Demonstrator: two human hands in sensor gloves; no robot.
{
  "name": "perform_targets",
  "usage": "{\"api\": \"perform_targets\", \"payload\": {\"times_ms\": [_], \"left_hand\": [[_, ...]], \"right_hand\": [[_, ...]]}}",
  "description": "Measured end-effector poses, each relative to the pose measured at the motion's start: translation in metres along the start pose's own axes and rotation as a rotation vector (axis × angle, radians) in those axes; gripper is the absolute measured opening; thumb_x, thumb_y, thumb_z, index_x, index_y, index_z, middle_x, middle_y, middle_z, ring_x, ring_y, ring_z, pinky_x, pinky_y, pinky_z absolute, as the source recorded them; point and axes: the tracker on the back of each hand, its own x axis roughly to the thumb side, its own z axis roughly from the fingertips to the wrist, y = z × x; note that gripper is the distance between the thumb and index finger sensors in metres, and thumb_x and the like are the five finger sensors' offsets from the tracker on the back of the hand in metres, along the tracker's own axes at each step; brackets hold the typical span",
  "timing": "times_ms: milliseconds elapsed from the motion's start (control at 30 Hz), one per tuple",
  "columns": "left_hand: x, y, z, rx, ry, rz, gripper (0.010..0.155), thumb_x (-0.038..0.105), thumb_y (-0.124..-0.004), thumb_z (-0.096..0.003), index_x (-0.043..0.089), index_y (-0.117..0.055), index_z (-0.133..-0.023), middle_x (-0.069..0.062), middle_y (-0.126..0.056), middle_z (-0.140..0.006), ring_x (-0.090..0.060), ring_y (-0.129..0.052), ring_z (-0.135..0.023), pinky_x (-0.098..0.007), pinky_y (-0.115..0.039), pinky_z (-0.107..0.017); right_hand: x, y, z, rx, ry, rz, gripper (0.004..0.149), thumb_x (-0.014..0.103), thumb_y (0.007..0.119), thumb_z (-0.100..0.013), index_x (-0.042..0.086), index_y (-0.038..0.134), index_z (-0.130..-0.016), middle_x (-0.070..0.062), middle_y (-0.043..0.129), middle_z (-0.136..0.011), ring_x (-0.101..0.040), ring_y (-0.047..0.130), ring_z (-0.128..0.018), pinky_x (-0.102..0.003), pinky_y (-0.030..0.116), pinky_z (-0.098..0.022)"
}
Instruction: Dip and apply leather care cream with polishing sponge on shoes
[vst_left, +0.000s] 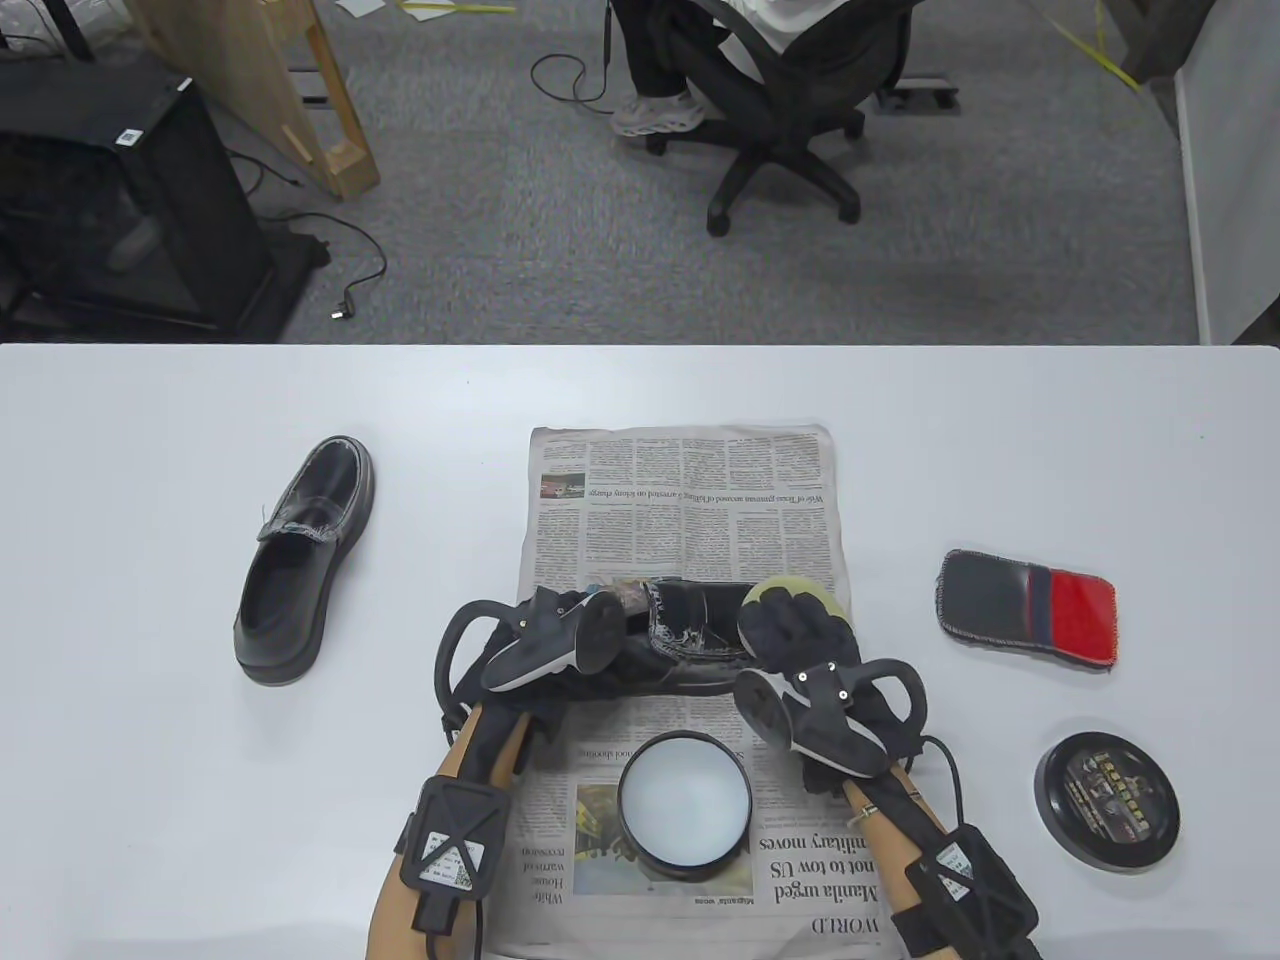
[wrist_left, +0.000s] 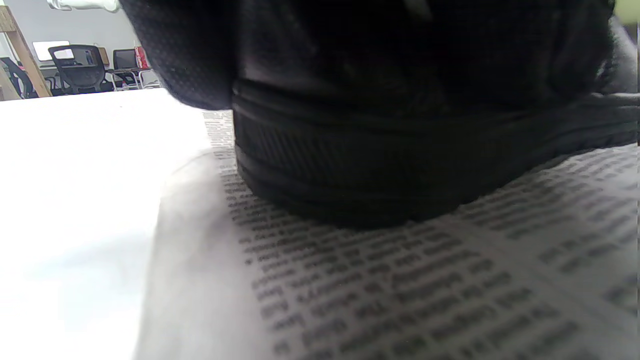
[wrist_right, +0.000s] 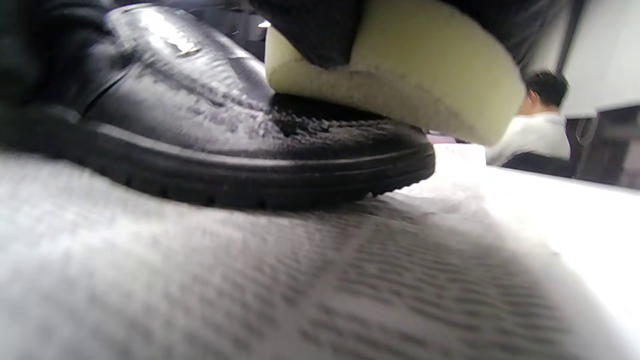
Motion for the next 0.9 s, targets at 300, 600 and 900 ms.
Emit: {"api": "perform_targets", "payload": {"times_ms": [300, 600, 900], "left_hand": [[-0.001, -0.001, 0.000, 0.003, 0.016, 0.018, 0.091, 0.062, -0.085, -0.0254, 0.033, -0.059, -0.108, 0.005, -0.080, -0.109, -0.023, -0.085, -0.095, -0.047, -0.077, -0.071], [0.000, 0.000, 0.000, 0.004, 0.006, 0.003, 0.090, 0.061, -0.085, -0.0258, 0.034, -0.059, -0.108, 0.005, -0.079, -0.109, -0.023, -0.084, -0.097, -0.048, -0.076, -0.072], [-0.003, -0.002, 0.000, 0.005, -0.002, 0.028, 0.090, 0.061, -0.085, -0.0263, 0.034, -0.059, -0.108, 0.005, -0.079, -0.110, -0.023, -0.084, -0.097, -0.048, -0.076, -0.072]], "right_hand": [[-0.046, 0.009, -0.007, 0.080, 0.179, -0.261, 0.047, 0.027, 0.069, -0.059, 0.029, 0.054, -0.104, -0.002, 0.065, -0.109, -0.032, 0.077, -0.097, -0.043, 0.076, -0.066], [-0.013, -0.007, 0.019, 0.016, -0.030, -0.142, 0.043, 0.033, 0.067, -0.060, 0.029, 0.060, -0.102, -0.001, 0.069, -0.108, -0.038, 0.077, -0.095, -0.049, 0.072, -0.067], [-0.011, 0.009, -0.024, 0.020, 0.139, -0.105, 0.047, 0.038, 0.067, -0.057, 0.030, 0.057, -0.103, 0.000, 0.065, -0.109, -0.033, 0.074, -0.097, -0.045, 0.070, -0.069]]}}
